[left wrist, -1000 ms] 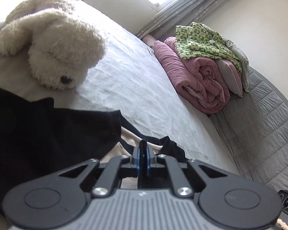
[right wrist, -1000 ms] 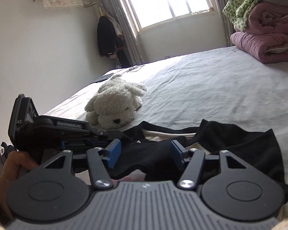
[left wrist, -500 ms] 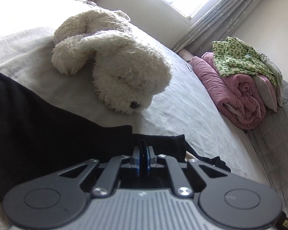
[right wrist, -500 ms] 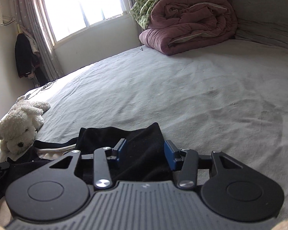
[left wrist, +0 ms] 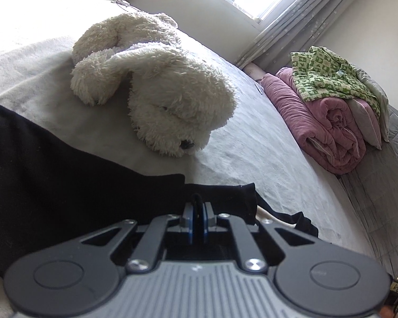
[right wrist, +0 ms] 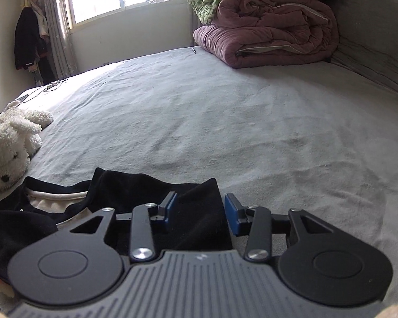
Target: Fold clothes
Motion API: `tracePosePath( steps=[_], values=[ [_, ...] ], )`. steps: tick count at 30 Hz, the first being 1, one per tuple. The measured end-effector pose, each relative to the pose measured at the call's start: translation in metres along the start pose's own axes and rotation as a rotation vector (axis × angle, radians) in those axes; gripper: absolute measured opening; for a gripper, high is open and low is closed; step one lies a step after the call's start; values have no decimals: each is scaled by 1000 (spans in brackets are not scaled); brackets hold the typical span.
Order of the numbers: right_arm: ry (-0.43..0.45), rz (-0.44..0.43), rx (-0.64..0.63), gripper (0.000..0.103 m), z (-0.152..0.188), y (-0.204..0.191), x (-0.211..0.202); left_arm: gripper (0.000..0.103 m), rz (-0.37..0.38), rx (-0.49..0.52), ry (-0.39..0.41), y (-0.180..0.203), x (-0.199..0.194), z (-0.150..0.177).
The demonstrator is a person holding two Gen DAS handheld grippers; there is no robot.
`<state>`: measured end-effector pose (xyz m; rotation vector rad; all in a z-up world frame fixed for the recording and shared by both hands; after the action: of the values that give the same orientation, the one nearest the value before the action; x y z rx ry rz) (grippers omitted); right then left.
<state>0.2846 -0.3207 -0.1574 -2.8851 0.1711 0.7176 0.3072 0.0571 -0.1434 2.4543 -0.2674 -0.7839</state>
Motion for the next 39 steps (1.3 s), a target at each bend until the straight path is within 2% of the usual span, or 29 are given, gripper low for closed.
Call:
tracePosePath(
  steps=[1,2,6,9,14,18,20,21,23,24,25,28,32,35,39],
  values=[
    [2,1,14,40,3,2,4,7,0,-5,-5,-2,1,0],
    [6,0,28,30,6,5,6,7,5,-9,-7,-3,1,0],
    [53,-3,61,7,8,10,4,7,19,-4,2,0,-2,-2],
    [115,-4,88,6,0,14,-5,7,32,-8,41,4,-8,-8],
    [176,25,112,6,-10,22,-11,7,5,-6,88,0,-15,-18],
    [109,29,112,6,2,22,4,9,-22,-18,35,-11,0,-8],
    [89,32,122,8,4,23,5,22,-25,-40,11,-16,3,-4],
    [87,30,130,17,3,24,3,25,-15,-54,9,-17,2,-5],
    [79,50,136,28,1,26,-1,52,5,-60,5,-15,-3,-7],
    [70,58,136,39,0,27,-4,54,10,-46,-1,-12,-6,-7],
    [58,62,138,42,-1,26,-7,54,9,-34,-10,-11,-6,-6],
    [24,64,179,42,-4,23,-23,51,-13,25,-57,-5,-6,1],
    [25,32,307,42,-6,17,-63,36,-41,92,-89,-2,-5,7],
    [15,16,398,42,11,12,-86,31,-40,105,-99,-2,-5,9],
    [-14,-46,514,42,38,5,-87,23,-29,100,-108,-3,-6,11]
  ],
)
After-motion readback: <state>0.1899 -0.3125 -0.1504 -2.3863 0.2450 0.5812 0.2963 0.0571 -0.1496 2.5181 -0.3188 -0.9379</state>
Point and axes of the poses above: each gripper's, at about its wrist camera, not at the fingertips, and x roughly the way its jaws point, y to its right, z to its underside, the point moved 10 cm from there along x, roughly the way its jaws point, and after that the axes turned 8 degrees about y, right-handed, at the moved point
